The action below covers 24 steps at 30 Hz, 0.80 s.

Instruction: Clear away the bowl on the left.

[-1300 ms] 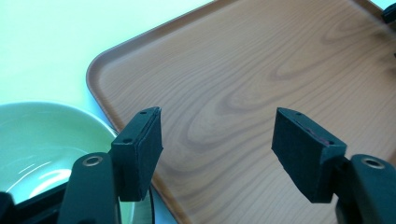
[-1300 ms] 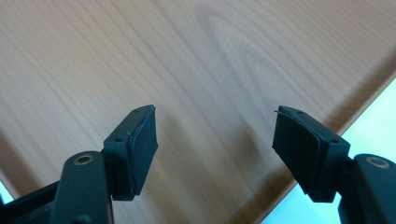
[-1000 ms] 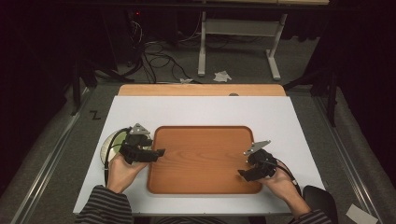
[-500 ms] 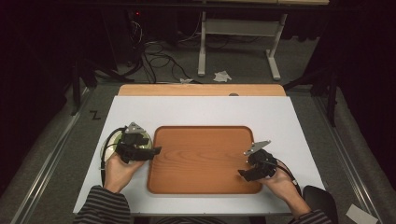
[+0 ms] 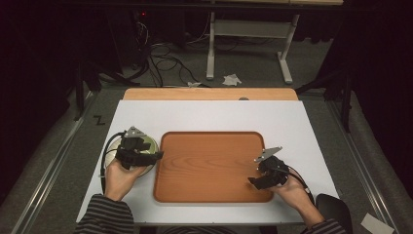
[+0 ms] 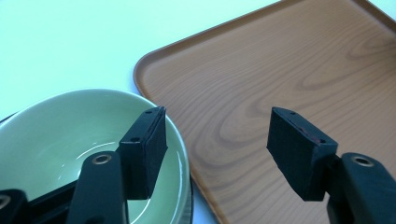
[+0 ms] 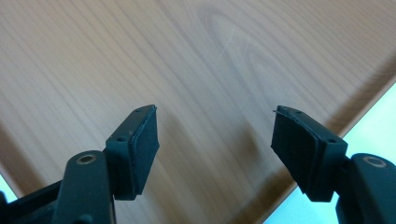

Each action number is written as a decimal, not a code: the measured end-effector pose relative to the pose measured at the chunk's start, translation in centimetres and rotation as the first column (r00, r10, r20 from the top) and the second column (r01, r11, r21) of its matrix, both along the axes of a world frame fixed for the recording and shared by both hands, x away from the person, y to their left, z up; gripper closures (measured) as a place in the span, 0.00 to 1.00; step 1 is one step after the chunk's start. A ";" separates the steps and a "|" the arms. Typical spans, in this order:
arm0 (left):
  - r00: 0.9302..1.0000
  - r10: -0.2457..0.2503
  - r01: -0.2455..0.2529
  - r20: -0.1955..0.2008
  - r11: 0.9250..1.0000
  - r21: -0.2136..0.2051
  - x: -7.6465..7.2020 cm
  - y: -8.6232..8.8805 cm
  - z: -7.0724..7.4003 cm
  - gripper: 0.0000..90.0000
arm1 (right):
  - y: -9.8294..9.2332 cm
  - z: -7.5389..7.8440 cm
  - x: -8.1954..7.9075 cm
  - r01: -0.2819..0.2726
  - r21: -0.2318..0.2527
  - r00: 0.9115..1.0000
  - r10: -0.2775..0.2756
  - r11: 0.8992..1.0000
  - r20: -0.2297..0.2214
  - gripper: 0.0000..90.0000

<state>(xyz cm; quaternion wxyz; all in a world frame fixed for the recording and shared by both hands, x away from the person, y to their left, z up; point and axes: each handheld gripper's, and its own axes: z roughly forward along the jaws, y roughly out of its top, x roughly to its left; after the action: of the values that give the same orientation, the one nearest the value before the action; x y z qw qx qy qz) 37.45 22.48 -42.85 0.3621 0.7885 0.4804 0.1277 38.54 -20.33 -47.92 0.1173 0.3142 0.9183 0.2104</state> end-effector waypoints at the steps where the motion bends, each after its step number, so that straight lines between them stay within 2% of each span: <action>1: 1.000 0.002 -0.002 0.000 1.000 0.000 0.0 0.1 0.0 0.42 | 0.0 0.0 0.0 0.000 0.000 1.000 0.000 1.000 0.001 0.37; 19: 0.999 0.033 -0.033 -0.010 0.999 -0.014 0.2 1.4 0.0 0.42 | 0.0 0.0 0.0 0.000 0.000 1.000 0.000 1.000 -0.001 0.37; 24: 0.999 0.040 -0.040 -0.018 0.999 -0.006 0.2 1.7 0.0 0.42 | -0.1 0.0 0.0 0.002 -0.002 1.000 -0.002 1.000 0.000 0.37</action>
<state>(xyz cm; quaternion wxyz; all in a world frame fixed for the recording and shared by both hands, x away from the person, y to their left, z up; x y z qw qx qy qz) 37.69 24.23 -42.86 0.3578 0.7787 0.4997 0.1264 38.57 -20.39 -47.87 0.1177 0.3150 0.9183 0.2091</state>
